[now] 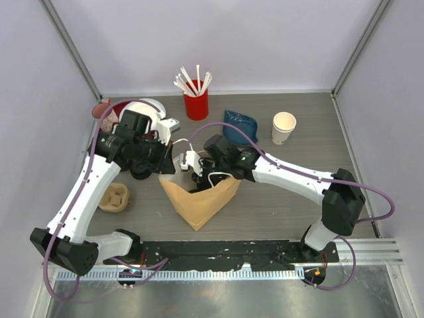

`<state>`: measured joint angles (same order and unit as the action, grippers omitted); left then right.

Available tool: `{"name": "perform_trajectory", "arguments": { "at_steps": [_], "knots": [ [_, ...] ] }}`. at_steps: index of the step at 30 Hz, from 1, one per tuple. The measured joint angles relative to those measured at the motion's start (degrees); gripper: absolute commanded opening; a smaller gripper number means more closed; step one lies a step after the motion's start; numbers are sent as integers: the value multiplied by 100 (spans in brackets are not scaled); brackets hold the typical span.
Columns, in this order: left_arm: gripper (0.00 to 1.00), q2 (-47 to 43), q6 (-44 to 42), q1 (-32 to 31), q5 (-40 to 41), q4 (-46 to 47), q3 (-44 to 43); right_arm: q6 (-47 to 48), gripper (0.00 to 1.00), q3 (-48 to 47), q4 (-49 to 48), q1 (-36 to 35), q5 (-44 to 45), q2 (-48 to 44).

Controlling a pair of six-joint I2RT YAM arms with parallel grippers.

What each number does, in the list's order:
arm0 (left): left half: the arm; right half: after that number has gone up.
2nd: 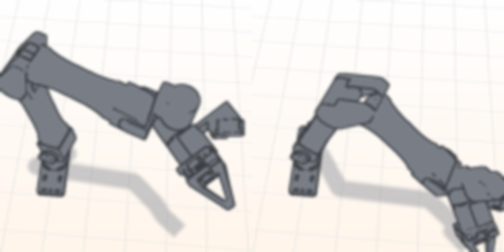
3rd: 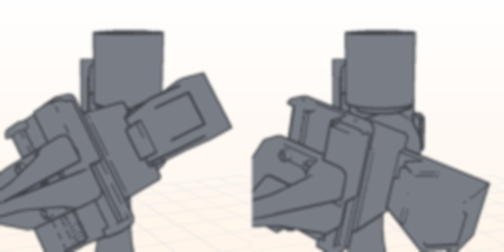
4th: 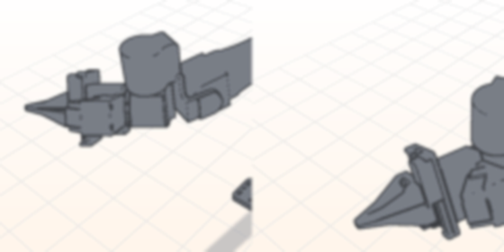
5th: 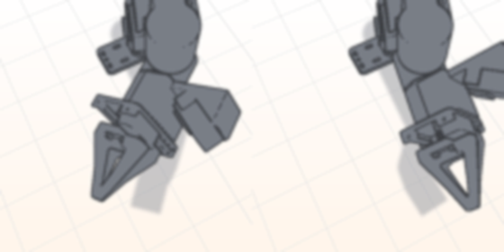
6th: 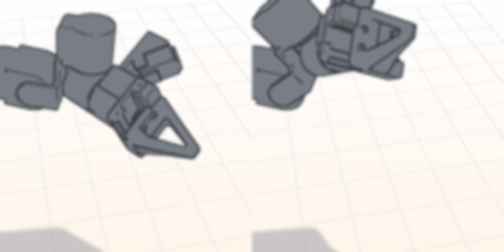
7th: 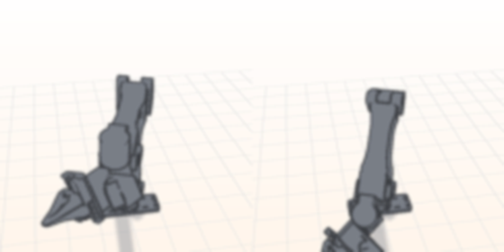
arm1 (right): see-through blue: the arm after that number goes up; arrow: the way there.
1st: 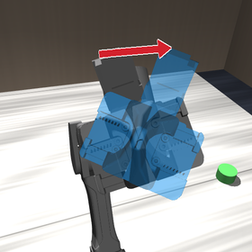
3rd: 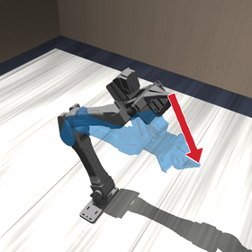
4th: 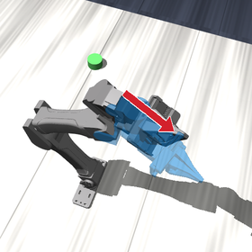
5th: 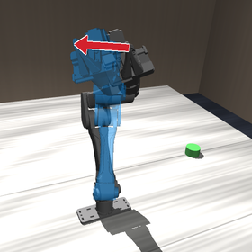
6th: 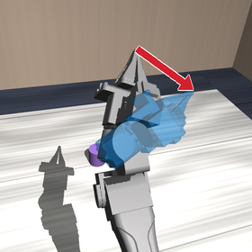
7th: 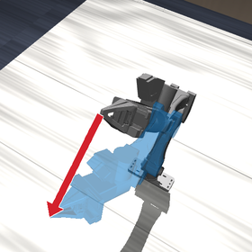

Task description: Pack the takeout coffee

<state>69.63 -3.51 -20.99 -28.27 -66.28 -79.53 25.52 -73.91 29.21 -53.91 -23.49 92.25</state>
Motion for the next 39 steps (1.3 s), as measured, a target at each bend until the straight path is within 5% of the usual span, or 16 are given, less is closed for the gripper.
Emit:
{"name": "perform_trajectory", "arguments": {
  "at_steps": [11,18,39],
  "knots": [
    [0,50,-11,-28,-4,-9,0,-17,2,264,-256,2,-120,-76],
    [0,52,-17,-28,-2,-20,0,-31,32,299,-308,2,-127,-90],
    [0,61,-166,-26,28,-42,-7,-155,68,-52,498,15,306,-560]
  ]
}}
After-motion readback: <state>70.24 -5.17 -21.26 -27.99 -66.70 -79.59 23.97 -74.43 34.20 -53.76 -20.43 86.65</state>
